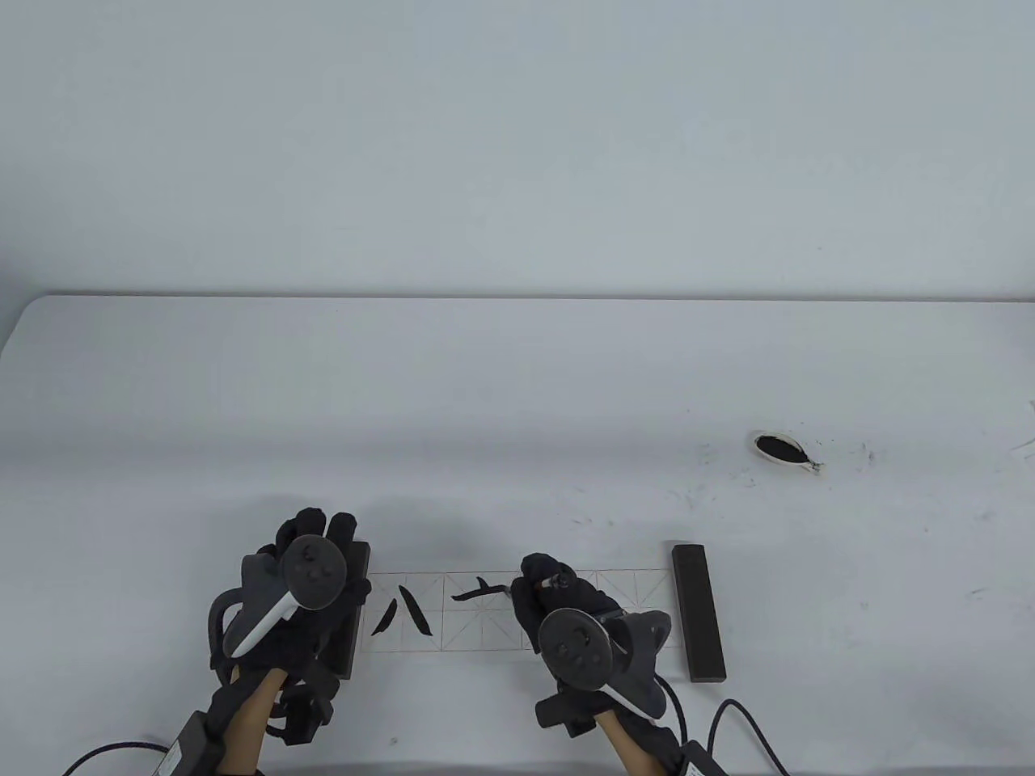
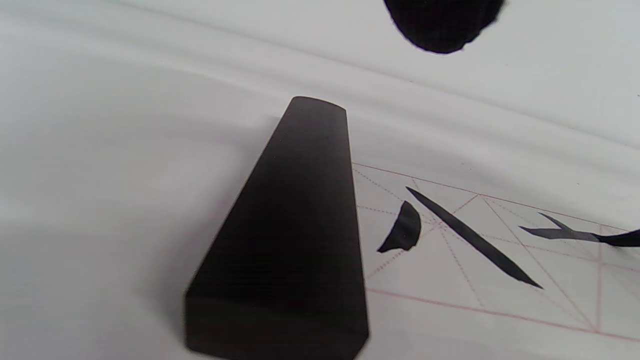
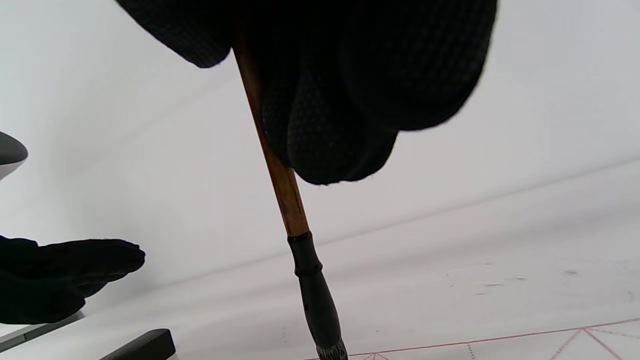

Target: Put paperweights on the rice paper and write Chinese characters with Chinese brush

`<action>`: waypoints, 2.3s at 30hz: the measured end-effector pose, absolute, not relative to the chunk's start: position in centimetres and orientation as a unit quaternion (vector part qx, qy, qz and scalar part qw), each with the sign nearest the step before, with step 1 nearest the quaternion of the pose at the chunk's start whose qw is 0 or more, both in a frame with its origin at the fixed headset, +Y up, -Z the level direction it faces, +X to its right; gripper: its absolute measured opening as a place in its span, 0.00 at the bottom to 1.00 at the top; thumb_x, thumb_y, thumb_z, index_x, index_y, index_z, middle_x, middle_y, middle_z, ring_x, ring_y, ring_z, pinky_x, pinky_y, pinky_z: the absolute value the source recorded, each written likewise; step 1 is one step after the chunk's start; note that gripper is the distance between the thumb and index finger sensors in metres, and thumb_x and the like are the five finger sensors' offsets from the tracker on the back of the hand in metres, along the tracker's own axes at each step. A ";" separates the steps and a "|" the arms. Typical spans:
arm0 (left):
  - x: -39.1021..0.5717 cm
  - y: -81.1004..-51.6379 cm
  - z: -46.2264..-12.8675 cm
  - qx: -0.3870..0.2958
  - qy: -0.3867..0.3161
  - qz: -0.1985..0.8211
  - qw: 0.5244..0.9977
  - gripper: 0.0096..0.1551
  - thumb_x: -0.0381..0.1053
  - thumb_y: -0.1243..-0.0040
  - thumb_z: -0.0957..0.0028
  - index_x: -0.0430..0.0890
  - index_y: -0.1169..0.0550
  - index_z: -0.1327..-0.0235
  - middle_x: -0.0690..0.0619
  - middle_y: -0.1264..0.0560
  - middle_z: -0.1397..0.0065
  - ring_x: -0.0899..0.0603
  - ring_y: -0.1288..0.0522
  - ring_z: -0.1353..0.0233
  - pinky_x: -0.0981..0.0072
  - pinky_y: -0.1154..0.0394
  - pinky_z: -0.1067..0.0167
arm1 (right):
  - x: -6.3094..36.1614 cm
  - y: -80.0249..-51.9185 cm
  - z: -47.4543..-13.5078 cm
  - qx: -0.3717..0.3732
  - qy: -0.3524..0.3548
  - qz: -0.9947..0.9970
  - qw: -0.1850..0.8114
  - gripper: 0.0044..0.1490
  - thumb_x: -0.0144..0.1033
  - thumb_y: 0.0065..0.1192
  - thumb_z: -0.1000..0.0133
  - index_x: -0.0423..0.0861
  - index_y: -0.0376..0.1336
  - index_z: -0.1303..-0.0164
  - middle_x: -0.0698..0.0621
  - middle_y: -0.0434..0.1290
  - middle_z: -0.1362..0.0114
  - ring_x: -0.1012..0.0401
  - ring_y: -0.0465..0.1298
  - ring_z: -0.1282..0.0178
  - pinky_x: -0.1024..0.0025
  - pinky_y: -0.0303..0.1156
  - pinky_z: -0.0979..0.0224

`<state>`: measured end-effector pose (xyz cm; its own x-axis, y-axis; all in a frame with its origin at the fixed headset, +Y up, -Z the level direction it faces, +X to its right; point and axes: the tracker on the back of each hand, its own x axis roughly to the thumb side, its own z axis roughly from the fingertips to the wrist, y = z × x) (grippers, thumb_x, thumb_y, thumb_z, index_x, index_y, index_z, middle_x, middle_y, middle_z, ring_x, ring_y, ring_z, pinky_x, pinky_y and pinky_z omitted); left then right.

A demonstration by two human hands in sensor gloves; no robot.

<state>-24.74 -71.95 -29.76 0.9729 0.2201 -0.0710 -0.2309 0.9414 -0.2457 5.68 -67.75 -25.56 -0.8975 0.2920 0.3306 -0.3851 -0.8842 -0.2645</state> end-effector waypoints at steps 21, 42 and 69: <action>-24.8 -72.0 -29.8 -0.131 0.022 0.114 0.985 0.50 0.63 0.54 0.43 0.62 0.63 0.14 0.48 0.68 0.09 0.35 0.65 0.10 0.42 0.66 0.17 | 4.5 -68.1 -24.8 0.194 -0.150 0.944 0.223 0.27 0.44 0.53 0.38 0.39 0.64 0.37 0.41 0.79 0.44 0.55 0.83 0.54 0.68 0.81 0.56; -24.8 -72.0 -29.8 -0.133 0.022 0.115 0.984 0.50 0.63 0.54 0.43 0.62 0.63 0.14 0.48 0.68 0.09 0.35 0.65 0.10 0.43 0.66 0.17 | 5.5 -67.2 -25.0 0.202 -0.118 0.935 0.265 0.27 0.44 0.53 0.39 0.39 0.66 0.39 0.42 0.80 0.46 0.55 0.83 0.55 0.68 0.81 0.56; -24.8 -72.1 -29.8 -0.135 0.023 0.114 0.984 0.50 0.63 0.54 0.43 0.62 0.63 0.14 0.48 0.67 0.09 0.35 0.65 0.10 0.42 0.66 0.17 | 5.1 -67.3 -24.8 0.187 -0.130 0.958 0.174 0.27 0.44 0.54 0.39 0.39 0.66 0.40 0.41 0.81 0.47 0.55 0.84 0.57 0.69 0.81 0.58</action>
